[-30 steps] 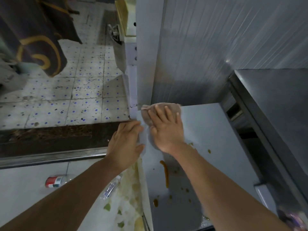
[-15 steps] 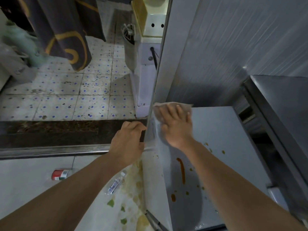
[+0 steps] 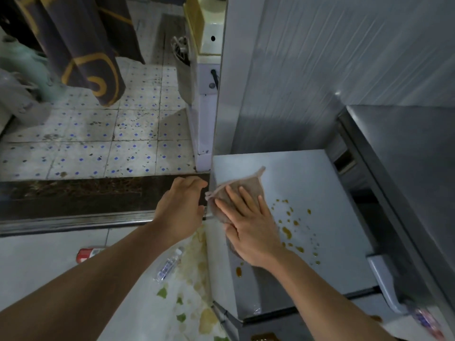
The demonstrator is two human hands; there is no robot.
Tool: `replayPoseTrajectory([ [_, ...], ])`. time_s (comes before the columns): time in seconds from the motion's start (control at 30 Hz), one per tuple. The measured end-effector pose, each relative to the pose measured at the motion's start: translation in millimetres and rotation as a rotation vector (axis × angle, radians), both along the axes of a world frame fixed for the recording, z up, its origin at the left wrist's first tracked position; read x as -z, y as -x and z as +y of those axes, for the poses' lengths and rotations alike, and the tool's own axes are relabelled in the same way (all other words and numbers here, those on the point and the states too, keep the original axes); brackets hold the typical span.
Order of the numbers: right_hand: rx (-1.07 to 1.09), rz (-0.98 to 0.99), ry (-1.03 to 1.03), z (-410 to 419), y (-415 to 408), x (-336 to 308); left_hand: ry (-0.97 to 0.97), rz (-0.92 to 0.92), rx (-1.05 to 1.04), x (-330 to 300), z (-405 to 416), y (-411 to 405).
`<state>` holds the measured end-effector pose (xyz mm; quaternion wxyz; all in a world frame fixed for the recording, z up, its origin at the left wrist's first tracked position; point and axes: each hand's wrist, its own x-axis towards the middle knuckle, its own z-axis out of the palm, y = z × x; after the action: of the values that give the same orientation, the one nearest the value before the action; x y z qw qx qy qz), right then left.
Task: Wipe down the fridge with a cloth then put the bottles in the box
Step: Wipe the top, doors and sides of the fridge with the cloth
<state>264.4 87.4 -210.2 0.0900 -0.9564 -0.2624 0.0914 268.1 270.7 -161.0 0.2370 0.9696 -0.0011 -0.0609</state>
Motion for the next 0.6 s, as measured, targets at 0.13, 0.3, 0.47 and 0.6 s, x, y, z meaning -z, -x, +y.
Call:
replayPoseTrajectory([
  [0.13, 0.227, -0.057, 0.072, -45, -46, 4, 0.001, -0.04, 0.025, 3, -21, -6],
  [0.3, 0.53, -0.051, 0.184, -126, -84, 7, -0.035, -0.062, 0.136, 16, -52, -9],
  [0.47, 0.478, -0.094, 0.123, -100, -37, 2, -0.117, -0.046, 0.125, 23, -61, -3],
  [0.6, 0.207, -0.063, 0.002, -88, 36, 0, -0.193, 0.007, 0.126, 19, -69, 2],
])
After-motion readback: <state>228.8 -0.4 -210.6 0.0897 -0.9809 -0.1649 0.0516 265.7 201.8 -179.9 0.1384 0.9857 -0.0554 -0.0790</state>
